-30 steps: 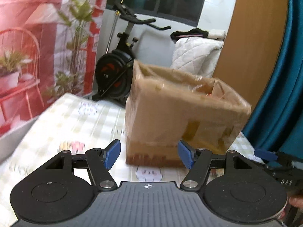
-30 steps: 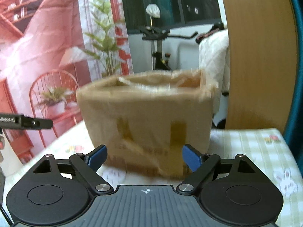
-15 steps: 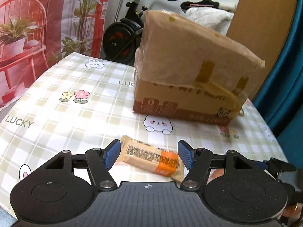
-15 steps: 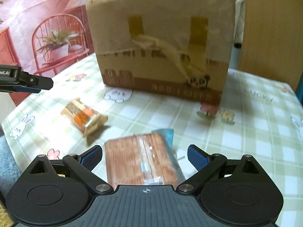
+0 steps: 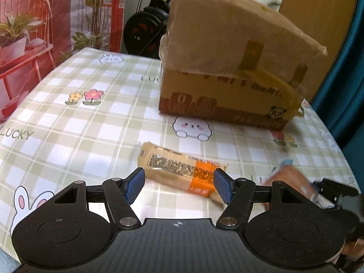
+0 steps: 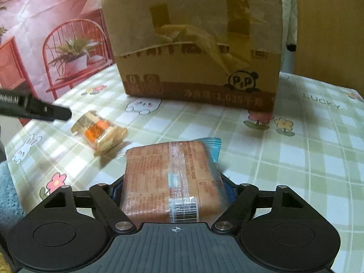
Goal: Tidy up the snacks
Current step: 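Grasp the brown bread packet with right tool while left grasps the orange-ended bar, then carry both packets over the box and open both tools to release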
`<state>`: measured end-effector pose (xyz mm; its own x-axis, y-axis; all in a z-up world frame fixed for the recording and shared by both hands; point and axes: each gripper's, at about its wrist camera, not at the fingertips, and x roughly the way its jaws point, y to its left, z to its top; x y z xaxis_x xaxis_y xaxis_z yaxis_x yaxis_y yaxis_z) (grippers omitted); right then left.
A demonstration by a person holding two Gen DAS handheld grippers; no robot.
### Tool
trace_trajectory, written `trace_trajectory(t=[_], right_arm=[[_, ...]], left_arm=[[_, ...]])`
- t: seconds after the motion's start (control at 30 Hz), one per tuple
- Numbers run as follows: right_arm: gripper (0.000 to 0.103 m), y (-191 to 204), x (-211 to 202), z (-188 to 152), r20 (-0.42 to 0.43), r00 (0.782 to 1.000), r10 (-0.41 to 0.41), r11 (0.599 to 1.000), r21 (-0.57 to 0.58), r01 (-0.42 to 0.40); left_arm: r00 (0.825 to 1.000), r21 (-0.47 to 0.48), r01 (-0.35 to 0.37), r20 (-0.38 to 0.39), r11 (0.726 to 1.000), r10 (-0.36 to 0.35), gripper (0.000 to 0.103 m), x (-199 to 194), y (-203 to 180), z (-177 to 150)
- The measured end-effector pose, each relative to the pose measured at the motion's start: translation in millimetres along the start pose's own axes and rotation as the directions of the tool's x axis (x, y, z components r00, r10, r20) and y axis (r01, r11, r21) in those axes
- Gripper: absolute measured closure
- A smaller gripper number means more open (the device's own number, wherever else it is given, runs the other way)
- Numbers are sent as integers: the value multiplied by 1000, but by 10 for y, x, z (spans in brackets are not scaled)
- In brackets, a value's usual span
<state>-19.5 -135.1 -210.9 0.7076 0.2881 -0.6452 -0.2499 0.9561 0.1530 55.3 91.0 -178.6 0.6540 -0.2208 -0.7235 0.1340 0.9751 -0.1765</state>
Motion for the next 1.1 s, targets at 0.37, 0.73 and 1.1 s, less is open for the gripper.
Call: trace_trajectory(t=[0.37, 0.73, 1.1], right_arm=[[31, -197, 94, 12, 74, 994, -79, 996, 48, 76], [30, -181, 89, -16, 79, 994, -78, 996, 57, 74], [29, -178, 98, -19, 69, 995, -74, 995, 69, 69]], left_arm=[[992, -296, 47, -96, 954, -78, 34, 380, 273, 115], [998, -142, -11, -57, 990, 3, 33, 865, -31, 239], [994, 136, -102, 56, 985, 95, 62, 875, -542, -106]])
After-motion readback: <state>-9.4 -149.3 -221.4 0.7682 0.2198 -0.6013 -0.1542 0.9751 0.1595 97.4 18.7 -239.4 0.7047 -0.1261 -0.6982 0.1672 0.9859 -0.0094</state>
